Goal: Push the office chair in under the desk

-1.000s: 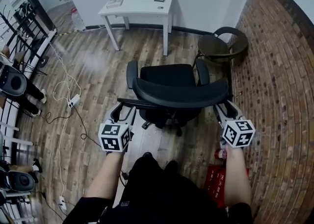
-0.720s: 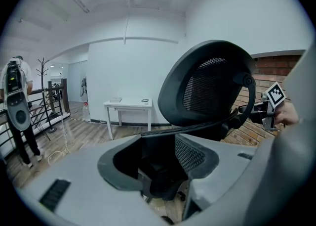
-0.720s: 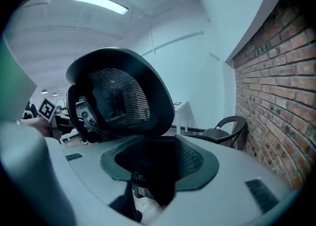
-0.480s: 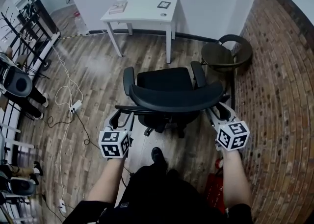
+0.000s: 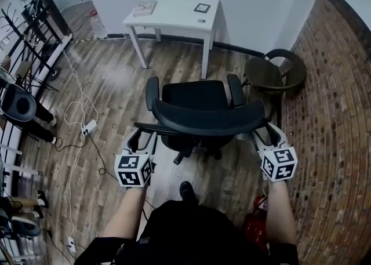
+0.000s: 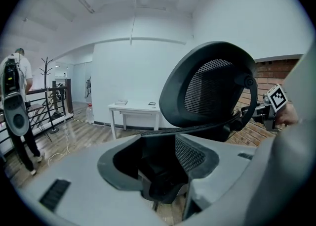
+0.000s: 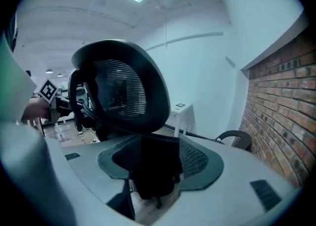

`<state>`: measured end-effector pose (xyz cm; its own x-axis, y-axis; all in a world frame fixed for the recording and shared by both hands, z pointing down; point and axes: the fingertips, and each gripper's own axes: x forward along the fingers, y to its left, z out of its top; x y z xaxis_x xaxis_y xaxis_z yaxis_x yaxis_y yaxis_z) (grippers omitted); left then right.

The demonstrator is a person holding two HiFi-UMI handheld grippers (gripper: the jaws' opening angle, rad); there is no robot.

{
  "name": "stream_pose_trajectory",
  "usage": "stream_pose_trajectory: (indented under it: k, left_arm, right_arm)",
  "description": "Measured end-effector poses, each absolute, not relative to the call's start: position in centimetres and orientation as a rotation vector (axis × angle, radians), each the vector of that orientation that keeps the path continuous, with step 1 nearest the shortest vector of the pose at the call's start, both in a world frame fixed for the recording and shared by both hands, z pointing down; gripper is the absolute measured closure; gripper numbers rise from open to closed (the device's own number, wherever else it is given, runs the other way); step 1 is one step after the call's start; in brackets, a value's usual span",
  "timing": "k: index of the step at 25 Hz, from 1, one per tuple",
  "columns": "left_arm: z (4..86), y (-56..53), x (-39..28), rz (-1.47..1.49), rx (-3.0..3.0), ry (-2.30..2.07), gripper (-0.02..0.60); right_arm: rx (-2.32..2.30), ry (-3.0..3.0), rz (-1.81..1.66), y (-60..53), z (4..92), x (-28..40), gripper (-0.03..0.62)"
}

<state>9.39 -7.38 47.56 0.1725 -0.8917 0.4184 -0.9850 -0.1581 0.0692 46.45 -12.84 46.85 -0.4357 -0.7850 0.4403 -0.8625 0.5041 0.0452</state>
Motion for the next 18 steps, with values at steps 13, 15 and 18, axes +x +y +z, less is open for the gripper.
stream_pose_trajectory:
  k: [13, 15, 18]
  left_arm:
    - [47.5, -14.6, 5.7, 0.387, 2.100, -1.793, 0.383]
    - [47.5, -15.9, 5.5, 0.379, 2.082, -1.807, 0.383]
    - [47.6, -17.8, 4.9, 0.363, 2.055, -1.834, 0.383]
  right_arm:
    - [1.274, -2.411, 0.486, -23.3, 49.1, 43.9, 0.327]
    - [1.255, -2.395, 0.472, -25.1, 49.1, 43.5, 0.322]
    - [1.190, -2.368, 0.410, -27.7, 49.3, 42.9, 0.322]
